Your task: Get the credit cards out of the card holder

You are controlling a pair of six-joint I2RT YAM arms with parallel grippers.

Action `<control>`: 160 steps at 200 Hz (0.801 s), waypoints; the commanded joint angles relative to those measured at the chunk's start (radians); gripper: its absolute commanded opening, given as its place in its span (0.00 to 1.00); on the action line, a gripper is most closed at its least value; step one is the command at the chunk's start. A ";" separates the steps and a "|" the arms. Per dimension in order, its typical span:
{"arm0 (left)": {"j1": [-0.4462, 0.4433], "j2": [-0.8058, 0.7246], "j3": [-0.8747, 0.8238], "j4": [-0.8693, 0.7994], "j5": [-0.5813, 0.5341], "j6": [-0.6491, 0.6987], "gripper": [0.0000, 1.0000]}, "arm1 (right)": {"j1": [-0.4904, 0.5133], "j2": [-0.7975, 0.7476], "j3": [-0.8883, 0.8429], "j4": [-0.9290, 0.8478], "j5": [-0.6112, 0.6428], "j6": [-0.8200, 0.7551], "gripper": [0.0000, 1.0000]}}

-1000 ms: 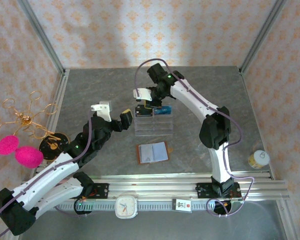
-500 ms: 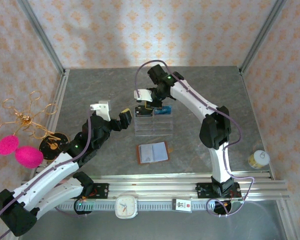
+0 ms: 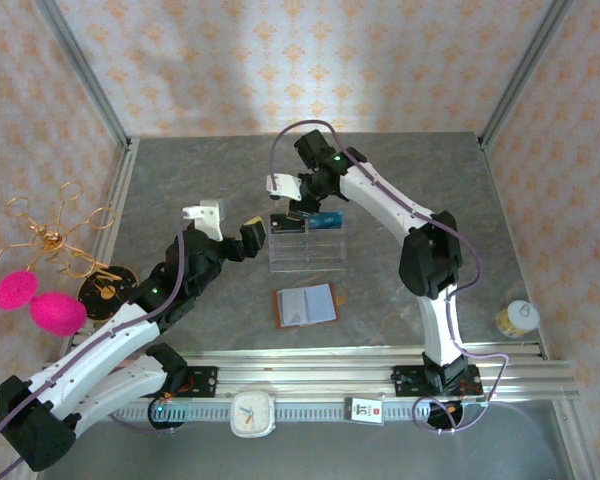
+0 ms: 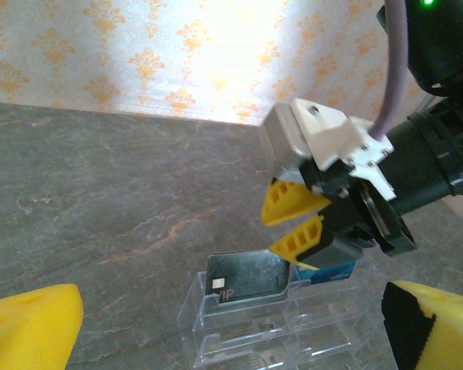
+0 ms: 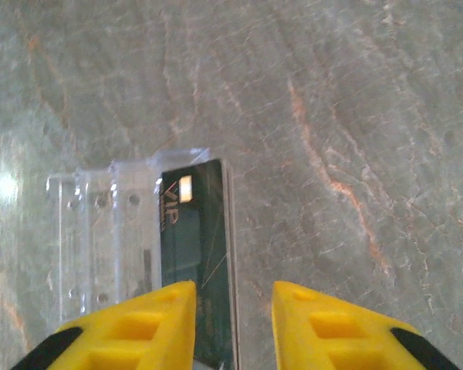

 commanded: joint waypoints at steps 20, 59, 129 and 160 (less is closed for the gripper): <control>0.009 -0.058 -0.060 0.102 0.024 -0.047 0.99 | 0.000 -0.054 0.040 0.116 -0.099 0.169 0.40; 0.010 -0.106 -0.115 0.130 -0.004 -0.144 0.99 | 0.000 -0.149 -0.074 0.328 -0.248 0.502 0.42; 0.010 -0.154 -0.212 0.153 0.139 -0.251 0.99 | 0.120 -0.581 -0.871 0.901 0.181 1.309 0.44; 0.010 -0.177 -0.278 0.152 0.183 -0.305 0.97 | 0.305 -0.599 -1.032 0.745 0.330 1.367 0.44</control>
